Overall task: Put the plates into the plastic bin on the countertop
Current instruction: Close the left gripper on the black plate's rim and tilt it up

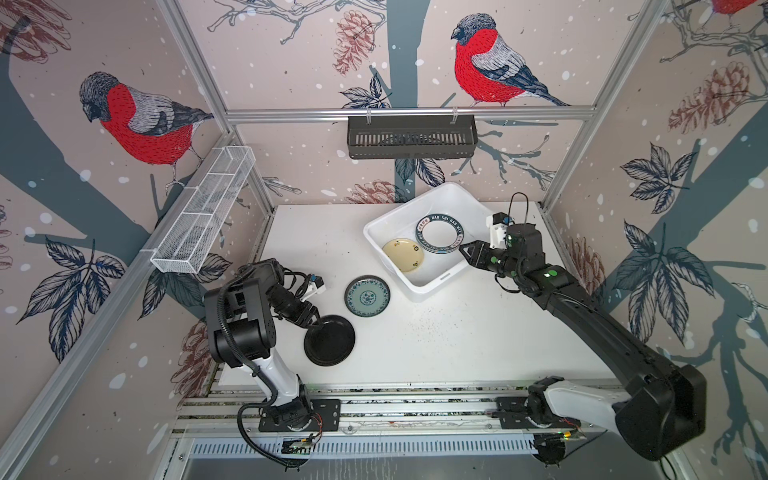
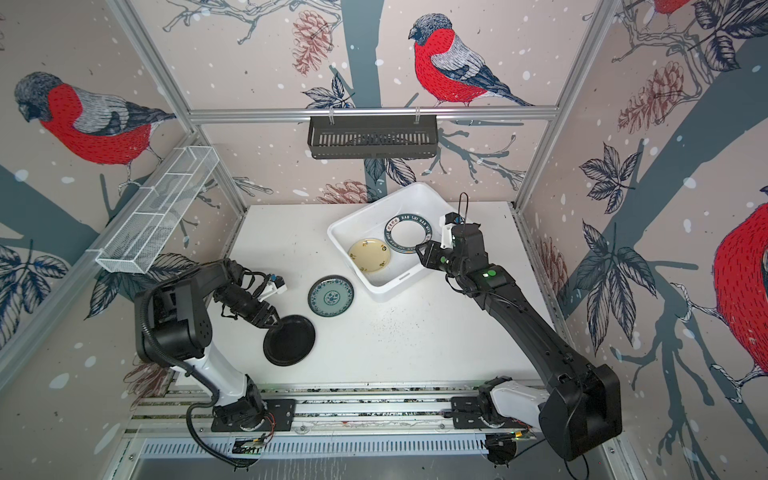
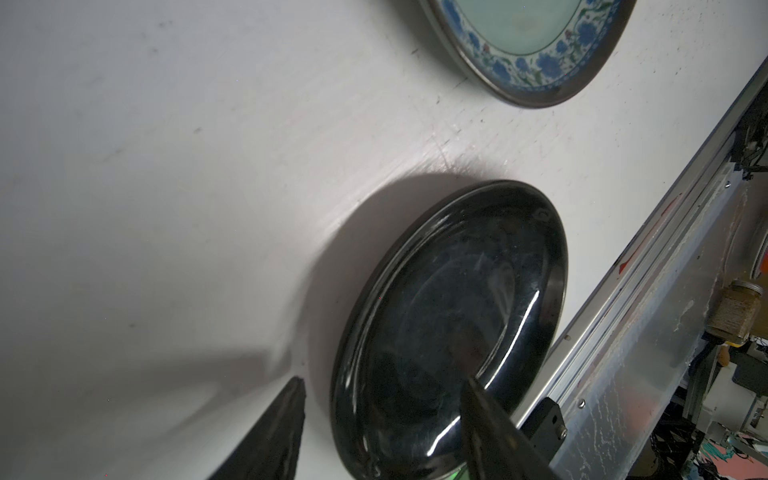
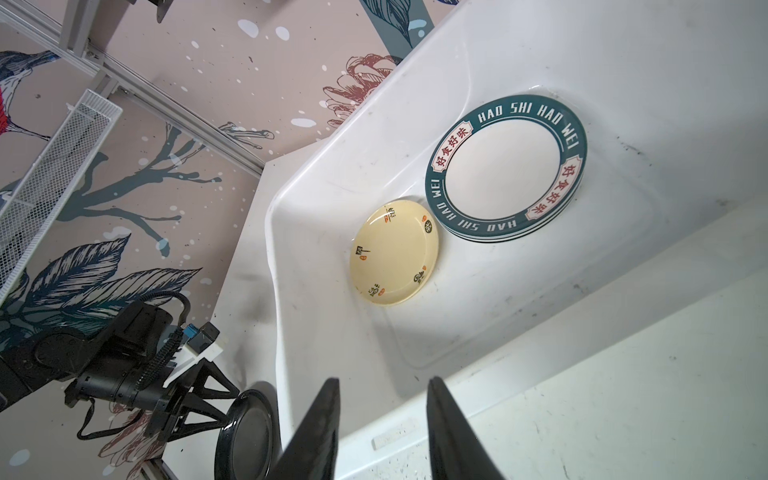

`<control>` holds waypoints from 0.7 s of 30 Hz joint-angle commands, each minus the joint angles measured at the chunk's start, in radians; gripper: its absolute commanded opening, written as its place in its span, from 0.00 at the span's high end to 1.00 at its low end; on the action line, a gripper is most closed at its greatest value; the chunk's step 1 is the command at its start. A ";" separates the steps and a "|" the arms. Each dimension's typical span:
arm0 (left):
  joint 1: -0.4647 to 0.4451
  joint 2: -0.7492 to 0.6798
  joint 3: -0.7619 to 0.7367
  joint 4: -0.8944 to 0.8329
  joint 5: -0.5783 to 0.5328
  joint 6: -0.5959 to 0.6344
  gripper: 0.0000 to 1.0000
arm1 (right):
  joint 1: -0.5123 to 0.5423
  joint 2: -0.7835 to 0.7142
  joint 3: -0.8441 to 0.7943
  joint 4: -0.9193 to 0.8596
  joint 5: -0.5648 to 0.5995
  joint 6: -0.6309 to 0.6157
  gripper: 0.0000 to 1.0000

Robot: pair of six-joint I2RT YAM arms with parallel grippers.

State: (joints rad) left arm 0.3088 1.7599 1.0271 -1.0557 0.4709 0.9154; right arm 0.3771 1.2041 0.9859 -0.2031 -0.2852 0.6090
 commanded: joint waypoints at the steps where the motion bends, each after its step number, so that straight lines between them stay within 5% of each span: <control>1: 0.014 0.027 0.005 -0.023 0.033 0.054 0.42 | 0.000 0.004 -0.010 0.060 -0.017 0.031 0.64; 11: 0.044 0.077 0.014 -0.036 0.060 0.100 0.58 | 0.000 0.008 -0.036 0.090 -0.018 0.053 0.65; 21: 0.046 0.089 0.000 -0.003 0.063 0.104 0.62 | 0.002 0.014 -0.048 0.105 -0.021 0.060 0.65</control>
State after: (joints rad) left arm 0.3515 1.8458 1.0325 -1.0599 0.5236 0.9871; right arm 0.3782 1.2148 0.9382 -0.1322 -0.2924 0.6586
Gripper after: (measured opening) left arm 0.384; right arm 0.350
